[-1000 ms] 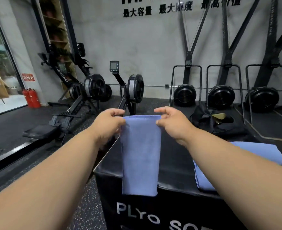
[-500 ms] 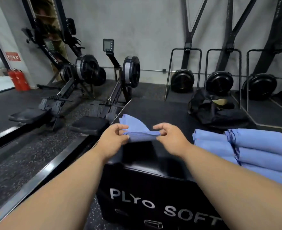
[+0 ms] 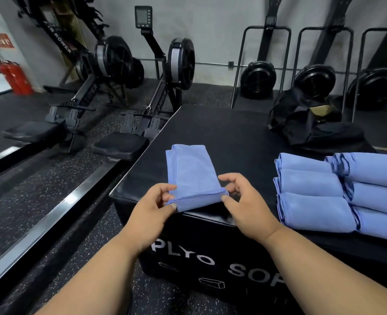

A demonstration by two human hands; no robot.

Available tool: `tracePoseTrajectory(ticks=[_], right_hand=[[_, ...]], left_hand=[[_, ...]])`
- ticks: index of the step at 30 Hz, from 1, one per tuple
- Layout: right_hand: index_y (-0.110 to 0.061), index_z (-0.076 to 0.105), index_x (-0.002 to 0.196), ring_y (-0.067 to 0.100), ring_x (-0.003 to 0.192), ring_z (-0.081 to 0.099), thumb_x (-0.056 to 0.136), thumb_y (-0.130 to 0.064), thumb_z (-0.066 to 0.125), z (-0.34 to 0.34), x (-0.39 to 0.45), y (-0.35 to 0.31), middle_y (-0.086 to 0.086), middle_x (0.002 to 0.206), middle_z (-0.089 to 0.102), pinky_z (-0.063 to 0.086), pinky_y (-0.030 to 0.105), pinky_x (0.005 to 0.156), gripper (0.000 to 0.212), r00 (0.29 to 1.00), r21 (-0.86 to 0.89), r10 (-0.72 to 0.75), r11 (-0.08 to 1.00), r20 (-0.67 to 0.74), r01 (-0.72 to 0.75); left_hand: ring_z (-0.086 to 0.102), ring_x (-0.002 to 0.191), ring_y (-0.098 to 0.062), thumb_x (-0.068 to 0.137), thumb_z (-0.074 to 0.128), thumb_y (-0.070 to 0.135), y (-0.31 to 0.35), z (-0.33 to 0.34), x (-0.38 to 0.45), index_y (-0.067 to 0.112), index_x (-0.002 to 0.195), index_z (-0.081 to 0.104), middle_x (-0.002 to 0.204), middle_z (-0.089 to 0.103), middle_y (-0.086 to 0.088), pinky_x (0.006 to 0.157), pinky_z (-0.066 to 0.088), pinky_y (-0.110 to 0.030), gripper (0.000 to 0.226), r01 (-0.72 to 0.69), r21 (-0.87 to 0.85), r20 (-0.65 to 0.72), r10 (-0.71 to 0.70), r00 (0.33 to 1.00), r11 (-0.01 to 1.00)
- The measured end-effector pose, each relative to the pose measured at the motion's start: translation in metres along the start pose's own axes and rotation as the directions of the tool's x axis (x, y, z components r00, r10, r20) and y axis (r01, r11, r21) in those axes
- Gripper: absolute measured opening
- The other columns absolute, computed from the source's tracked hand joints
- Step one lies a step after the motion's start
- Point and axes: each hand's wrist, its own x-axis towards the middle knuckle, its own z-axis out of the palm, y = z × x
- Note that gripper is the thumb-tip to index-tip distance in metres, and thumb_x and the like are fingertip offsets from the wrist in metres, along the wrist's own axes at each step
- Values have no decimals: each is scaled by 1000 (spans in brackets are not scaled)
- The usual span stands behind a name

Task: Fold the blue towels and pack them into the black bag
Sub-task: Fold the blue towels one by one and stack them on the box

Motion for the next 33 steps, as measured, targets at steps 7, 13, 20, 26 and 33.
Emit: tracePoseTrajectory(ticks=[7,13,20,26,33], right_hand=[[-42,50,131,4,66,53,102,-2,53,13,21,11,-21,86,63,48,21,74,49,1000,137,28,990,-14,-26],[-48,52,127,8,71,58,102,-8,59,21,24,30,-4,90,68,50,27,80,48,991,147,133,981,-15,-129],[-44,56,128,6,64,54,95,-11,63,24,27,37,-5,89,63,49,20,71,48,989,-20,145,989,-28,-145],[-46,59,125,12,76,54,92,-11,68,29,29,41,-12,104,49,50,23,78,49,995,-183,27,982,-96,-45],[-40,67,128,6,108,62,93,-1,65,22,17,44,-23,105,70,46,17,94,53,978,-284,-207,940,-33,190]], left_hand=[[58,88,-6,102,60,10,1,4,22,42,132,57,100,60,11,91,48,-29,44,-56,91,-31,59,998,994],[60,86,-1,100,63,17,-9,8,40,47,131,53,105,62,13,81,45,-18,44,-5,182,-67,18,998,983],[54,63,-1,95,69,16,-21,14,41,44,125,55,84,64,19,67,46,-17,43,38,111,-149,-21,989,993],[55,104,-3,85,73,12,-16,20,35,47,131,50,119,55,20,91,44,-19,62,-153,456,-220,278,935,877],[60,96,0,88,65,5,-28,8,34,39,121,61,102,70,27,89,47,-18,48,-366,626,94,400,912,688]])
